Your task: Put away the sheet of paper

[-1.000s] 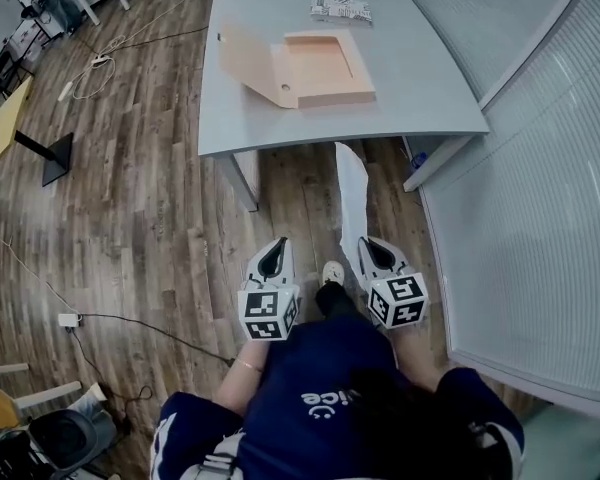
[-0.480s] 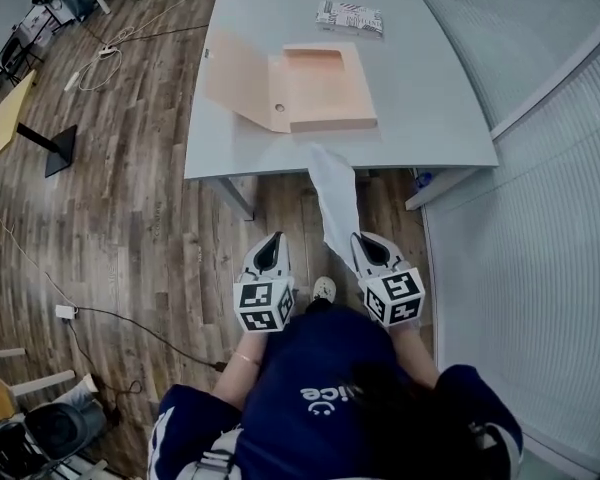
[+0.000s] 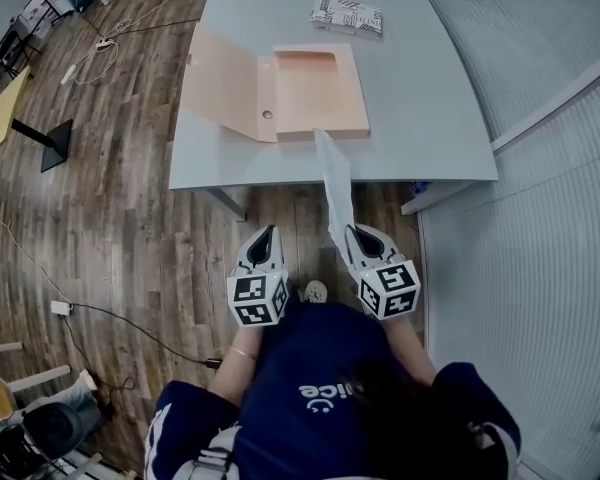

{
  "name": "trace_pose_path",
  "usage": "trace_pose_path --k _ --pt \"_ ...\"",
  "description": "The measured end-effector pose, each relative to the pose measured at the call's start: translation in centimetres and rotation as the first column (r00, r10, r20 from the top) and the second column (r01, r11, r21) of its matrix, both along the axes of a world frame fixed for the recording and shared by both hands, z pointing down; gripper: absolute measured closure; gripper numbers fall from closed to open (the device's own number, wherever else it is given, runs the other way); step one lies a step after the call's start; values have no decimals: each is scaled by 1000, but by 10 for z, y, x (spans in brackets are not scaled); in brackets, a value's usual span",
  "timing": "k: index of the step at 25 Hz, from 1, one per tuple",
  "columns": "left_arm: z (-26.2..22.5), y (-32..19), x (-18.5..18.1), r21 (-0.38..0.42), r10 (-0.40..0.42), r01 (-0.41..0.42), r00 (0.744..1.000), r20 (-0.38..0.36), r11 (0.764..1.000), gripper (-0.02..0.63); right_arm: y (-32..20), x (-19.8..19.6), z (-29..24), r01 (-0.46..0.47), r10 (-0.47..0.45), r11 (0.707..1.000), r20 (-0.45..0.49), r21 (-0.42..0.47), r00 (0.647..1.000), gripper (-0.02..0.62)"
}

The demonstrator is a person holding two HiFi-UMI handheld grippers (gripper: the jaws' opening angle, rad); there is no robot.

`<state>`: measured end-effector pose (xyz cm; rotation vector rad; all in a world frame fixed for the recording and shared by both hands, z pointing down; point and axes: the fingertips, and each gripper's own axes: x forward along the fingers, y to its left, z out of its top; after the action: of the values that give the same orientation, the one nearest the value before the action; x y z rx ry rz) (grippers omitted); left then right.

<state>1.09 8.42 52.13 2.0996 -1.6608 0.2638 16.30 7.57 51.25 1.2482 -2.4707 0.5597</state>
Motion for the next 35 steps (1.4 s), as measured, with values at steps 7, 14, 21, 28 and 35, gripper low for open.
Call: trace_pose_path --k 7,14,21,28,35 --pt "-4 -51 -9 30 8 -8 1000 0 1000 601 -40 -10 -5 17 -17 1000 -13 -1 1000 588" --pt "-25 -125 -29 87 76 -75 997 -11 993 601 -93 -23 -30 -25 25 999 1 20 1000 588" --pt "-33 -192 -38 101 170 -166 985 -32 981 601 -142 -44 -46 -36 37 999 -24 36 999 588" --pt "-39 -232 -53 112 233 -226 971 -47 968 601 -172 -69 -55 -29 31 999 -50 26 998 588" --pt "-41 -257 -69 107 264 -258 964 -38 960 601 -198 -104 -63 57 -58 998 -86 -17 995 588"
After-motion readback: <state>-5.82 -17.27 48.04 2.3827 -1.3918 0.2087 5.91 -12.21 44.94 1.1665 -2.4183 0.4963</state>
